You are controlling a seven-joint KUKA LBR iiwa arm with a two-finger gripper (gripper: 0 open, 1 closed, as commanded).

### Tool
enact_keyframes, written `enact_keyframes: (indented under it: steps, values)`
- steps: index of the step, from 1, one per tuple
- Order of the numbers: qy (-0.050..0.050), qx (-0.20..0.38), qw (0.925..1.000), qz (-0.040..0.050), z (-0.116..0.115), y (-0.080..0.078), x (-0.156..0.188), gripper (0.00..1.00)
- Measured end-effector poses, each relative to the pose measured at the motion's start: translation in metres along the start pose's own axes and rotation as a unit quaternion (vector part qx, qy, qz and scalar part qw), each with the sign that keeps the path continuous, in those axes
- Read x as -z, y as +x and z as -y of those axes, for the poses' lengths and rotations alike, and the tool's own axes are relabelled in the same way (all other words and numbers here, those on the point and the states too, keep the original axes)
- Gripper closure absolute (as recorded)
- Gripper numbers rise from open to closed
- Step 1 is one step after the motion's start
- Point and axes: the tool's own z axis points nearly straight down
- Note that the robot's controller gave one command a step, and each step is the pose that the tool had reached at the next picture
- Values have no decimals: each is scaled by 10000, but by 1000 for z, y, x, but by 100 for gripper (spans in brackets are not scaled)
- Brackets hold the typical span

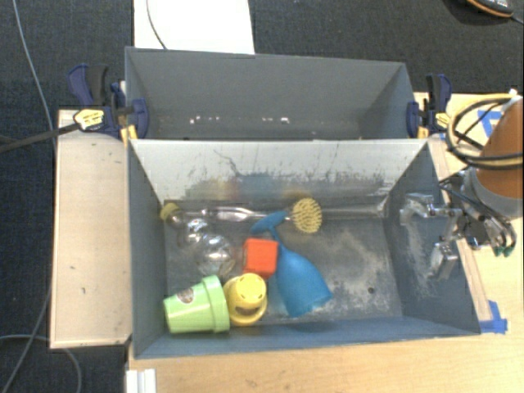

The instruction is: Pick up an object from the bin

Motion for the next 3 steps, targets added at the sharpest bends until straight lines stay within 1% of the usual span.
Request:
enact_keyframes:
  steps: [1,2,3]
  values:
    - [14,328,9994,61,4,-18,116,0]
    - [-23,221,9997,-26,-10,31,93,0]
    - [73,617,9979,184,-16,4,194,0]
